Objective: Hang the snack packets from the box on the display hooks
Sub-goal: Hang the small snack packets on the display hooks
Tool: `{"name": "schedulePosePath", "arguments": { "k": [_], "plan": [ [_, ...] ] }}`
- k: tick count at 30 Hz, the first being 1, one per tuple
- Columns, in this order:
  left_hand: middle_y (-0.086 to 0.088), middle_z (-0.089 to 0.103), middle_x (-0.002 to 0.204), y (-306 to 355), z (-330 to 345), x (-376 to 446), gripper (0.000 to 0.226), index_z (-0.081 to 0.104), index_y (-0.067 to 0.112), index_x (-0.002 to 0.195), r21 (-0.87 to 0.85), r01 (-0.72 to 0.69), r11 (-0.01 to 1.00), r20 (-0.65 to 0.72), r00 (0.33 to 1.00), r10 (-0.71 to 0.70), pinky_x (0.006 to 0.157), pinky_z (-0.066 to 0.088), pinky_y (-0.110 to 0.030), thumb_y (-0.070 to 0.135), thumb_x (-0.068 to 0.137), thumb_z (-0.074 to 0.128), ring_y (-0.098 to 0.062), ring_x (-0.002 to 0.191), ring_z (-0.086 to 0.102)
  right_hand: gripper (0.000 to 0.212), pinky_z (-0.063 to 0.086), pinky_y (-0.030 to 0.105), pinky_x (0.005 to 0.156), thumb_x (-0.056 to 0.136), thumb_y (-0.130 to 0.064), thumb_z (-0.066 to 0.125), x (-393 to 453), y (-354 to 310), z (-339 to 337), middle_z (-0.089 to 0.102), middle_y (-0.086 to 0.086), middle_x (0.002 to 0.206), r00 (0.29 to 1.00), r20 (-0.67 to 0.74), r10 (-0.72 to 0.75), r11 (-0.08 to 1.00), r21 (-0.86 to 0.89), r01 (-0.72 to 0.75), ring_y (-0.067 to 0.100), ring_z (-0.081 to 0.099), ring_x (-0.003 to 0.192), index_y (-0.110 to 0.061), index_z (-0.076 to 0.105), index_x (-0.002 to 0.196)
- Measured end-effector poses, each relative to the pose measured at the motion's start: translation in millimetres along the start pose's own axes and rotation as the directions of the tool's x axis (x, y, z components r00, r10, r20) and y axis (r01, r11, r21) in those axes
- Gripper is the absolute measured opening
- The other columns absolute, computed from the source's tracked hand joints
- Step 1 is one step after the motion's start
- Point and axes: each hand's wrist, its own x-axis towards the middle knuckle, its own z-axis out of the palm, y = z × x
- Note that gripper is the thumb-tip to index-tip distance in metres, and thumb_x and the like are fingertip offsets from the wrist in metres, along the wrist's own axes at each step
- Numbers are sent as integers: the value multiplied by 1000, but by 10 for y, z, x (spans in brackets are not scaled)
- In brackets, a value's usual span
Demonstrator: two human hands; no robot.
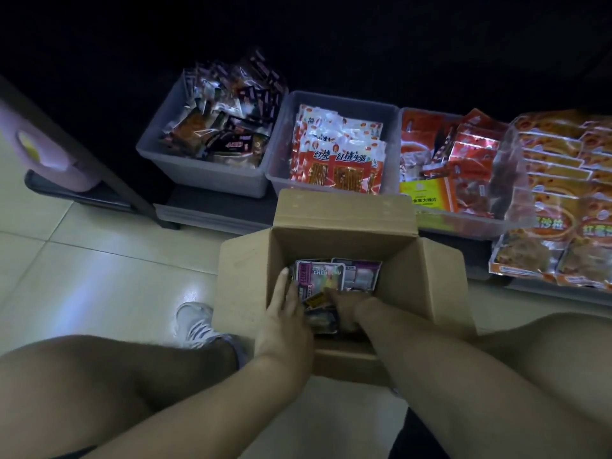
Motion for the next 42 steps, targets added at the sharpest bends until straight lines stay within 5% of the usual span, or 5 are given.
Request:
{"name": "schedulePosePath", "arguments": {
  "k": [19,23,29,34,42],
  "plan": [
    [-17,-7,177,-341,30,-39,133,4,12,170,-448,62,892,-62,993,-100,120,-23,-68,78,77,72,-42,159,-26,27,49,38,92,102,-13,54,-535,-191,-453,67,21,133,961,-273,-51,998,-58,37,37,64,124,-8,69,124],
    [-10,-9,178,-658,-237,-66,143,-2,14,170,-807,-14,590,-64,996,-64,130,-14,-53,85,70,72,-32,162,-20,28,51,37,89,99,-36,65,-1100,-16,-926,71,18,124,913,-406,-44,999,-7,45,38,67,118,-16,74,117],
    [11,45,159,-1256,-676,-433,127,33,32,164,-881,-367,-298,-197,859,-473,124,37,-47,78,58,87,-16,148,44,73,59,36,64,77,-84,65,-1876,396,-1407,72,12,83,813,-582,16,890,379,254,31,68,70,-16,76,101],
    [1,45,165,-1371,-817,-429,155,28,34,166,-778,-403,-481,-297,912,-284,129,28,-51,80,33,94,-20,149,45,85,37,35,56,68,-67,84,-2466,518,-1551,53,16,71,808,-588,44,710,587,389,28,45,60,11,61,91],
    [-7,79,123,-1430,-857,-339,59,73,16,127,-814,-395,-427,-384,916,-115,107,54,-43,38,73,83,-27,114,76,42,32,38,59,83,-38,87,-2512,464,-1583,41,12,64,843,-531,-86,600,648,470,26,38,62,-4,63,85]
  ]
}}
